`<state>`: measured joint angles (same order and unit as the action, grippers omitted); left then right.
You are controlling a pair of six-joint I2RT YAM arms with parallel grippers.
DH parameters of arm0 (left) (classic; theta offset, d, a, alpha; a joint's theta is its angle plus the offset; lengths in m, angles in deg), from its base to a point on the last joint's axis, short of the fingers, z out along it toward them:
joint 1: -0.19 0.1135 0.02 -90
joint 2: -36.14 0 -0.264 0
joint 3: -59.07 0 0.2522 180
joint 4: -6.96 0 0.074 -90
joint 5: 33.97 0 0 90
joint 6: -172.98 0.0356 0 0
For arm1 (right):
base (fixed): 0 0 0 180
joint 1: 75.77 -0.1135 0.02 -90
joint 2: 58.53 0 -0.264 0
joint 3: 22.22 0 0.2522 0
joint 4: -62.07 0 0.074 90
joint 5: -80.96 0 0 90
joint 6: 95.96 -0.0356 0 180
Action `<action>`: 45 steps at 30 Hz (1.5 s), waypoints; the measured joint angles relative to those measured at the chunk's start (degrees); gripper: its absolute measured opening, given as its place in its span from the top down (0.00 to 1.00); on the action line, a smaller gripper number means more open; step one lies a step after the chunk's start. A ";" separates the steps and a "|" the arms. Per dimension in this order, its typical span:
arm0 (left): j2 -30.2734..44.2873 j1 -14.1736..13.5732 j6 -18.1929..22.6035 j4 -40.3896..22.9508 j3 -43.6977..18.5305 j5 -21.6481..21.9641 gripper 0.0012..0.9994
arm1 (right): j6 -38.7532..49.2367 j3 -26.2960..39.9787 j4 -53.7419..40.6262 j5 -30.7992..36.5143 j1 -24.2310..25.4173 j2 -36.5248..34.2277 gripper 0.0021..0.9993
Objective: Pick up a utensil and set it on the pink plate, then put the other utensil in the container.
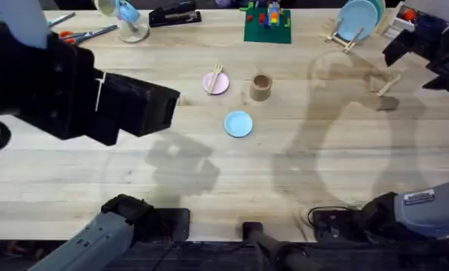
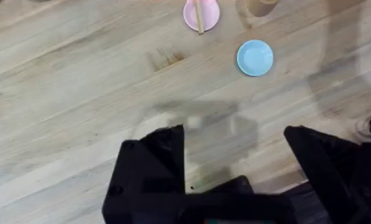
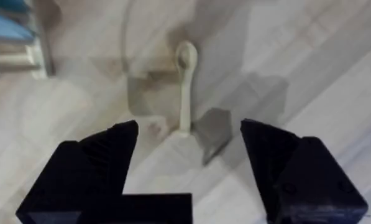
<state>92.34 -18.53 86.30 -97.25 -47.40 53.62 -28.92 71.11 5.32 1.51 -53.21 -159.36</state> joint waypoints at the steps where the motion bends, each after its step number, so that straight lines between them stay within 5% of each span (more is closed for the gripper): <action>1: 0.00 0.00 0.00 0.00 0.00 0.00 0.02 | 0.00 0.02 1.00 -0.07 0.00 0.00 0.00; 16: 0.00 0.00 0.18 0.00 0.00 0.00 0.03 | -1.74 0.11 7.86 -1.36 0.00 -2.21 0.00; 34: 0.00 0.00 0.20 0.00 0.00 0.00 0.03 | -6.33 0.28 8.01 -4.13 0.16 -11.43 0.01; 45: 0.00 0.00 0.20 0.00 0.00 0.00 0.03 | -8.43 6.28 2.15 -5.97 1.56 -14.90 0.00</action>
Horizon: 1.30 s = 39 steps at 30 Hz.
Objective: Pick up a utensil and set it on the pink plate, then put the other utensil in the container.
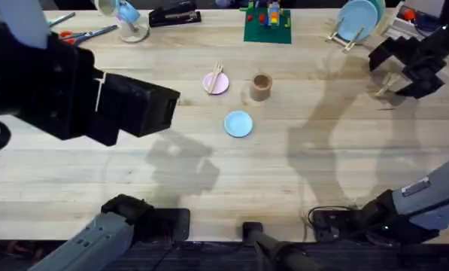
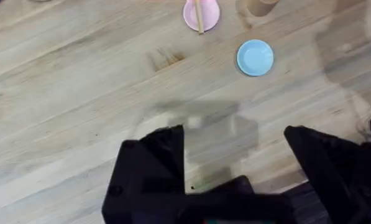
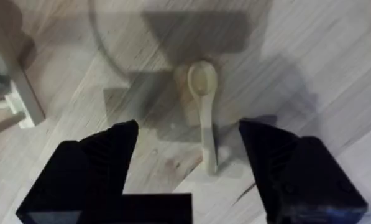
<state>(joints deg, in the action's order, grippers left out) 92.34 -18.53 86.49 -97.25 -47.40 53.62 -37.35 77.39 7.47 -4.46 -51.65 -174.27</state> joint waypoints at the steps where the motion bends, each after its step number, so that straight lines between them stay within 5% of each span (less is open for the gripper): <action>1: 0.00 0.00 0.00 0.00 0.00 -0.01 0.03 | -0.15 0.70 -0.65 -0.34 0.29 -0.38 0.00; 14: -0.01 0.00 0.00 0.00 0.00 -0.19 0.03 | -0.41 2.64 -3.05 0.08 1.28 -1.64 0.02; 18: 0.00 0.00 0.00 0.00 0.00 -0.28 0.03 | -0.45 2.64 -4.21 2.47 1.67 -1.87 0.41; 27: 0.00 0.00 0.00 0.00 0.00 -0.44 0.02 | -0.78 2.65 -3.92 3.54 2.20 -1.89 0.96; 39: 0.00 0.00 0.00 0.00 0.00 -0.44 0.03 | -0.32 3.49 -7.80 4.09 0.51 -1.92 0.97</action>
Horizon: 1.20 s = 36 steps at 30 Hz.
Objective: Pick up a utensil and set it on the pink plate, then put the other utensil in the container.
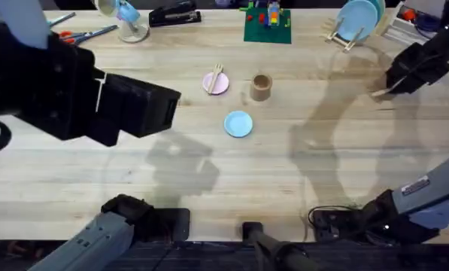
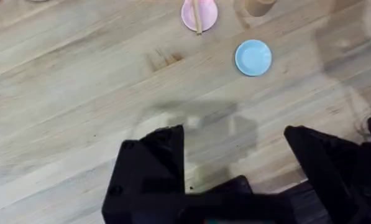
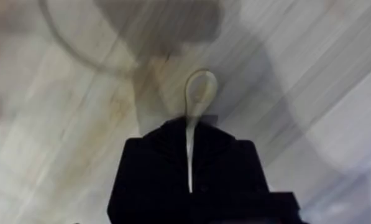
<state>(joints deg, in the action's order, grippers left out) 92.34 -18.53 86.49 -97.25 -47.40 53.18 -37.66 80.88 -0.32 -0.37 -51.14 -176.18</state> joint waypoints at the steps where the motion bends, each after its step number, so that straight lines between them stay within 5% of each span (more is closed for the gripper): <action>1: 0.00 0.00 0.00 0.00 0.00 0.00 0.03 | 0.21 0.46 -1.35 -0.34 -0.26 -0.14 0.97; 11: -0.01 0.00 0.00 0.00 0.00 -0.15 0.03 | 5.19 11.35 -12.15 -1.39 -2.62 2.39 0.97; 23: 0.00 0.00 0.00 -0.61 0.00 -0.17 0.03 | 13.61 12.19 -12.97 -1.41 -12.90 11.60 0.97; 36: 0.00 0.00 0.00 -1.34 0.00 -0.17 0.03 | 20.79 12.21 -13.81 -5.85 -24.50 13.45 0.97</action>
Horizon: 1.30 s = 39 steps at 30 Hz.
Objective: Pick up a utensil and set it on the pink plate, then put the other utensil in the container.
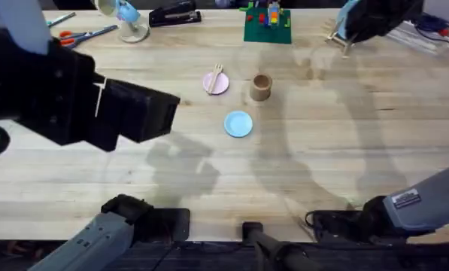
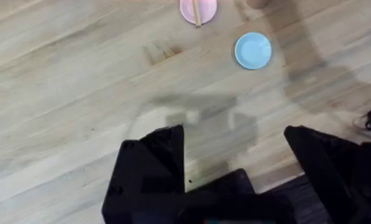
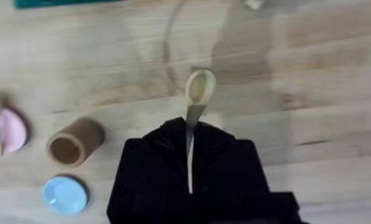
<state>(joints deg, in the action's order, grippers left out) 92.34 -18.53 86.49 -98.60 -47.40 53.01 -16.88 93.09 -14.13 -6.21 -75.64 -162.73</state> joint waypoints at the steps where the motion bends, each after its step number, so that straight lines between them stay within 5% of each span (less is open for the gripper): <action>1: 0.00 0.00 0.00 -0.35 0.00 0.00 0.03 | 0.39 -0.05 0.10 -0.50 -0.64 0.00 0.97; 7: -0.01 0.00 0.00 -1.00 0.00 -0.01 0.03 | 1.58 -4.85 5.13 -1.95 -3.70 3.00 0.97; 18: -0.02 0.00 0.02 -1.00 0.00 -0.02 0.03 | 2.04 -24.68 19.57 -4.18 -4.91 20.71 0.97; 28: -0.01 0.00 0.00 -1.01 0.00 -0.02 0.03 | 13.11 -31.24 26.08 -26.18 0.18 25.09 0.97; 39: 0.00 0.00 0.00 -1.00 0.00 0.00 0.03 | 35.82 -32.62 26.94 -43.94 8.24 25.07 0.97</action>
<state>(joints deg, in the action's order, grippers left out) 92.34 -18.53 86.49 -99.59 -47.40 53.00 18.95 60.46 12.81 -50.15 -67.40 -137.66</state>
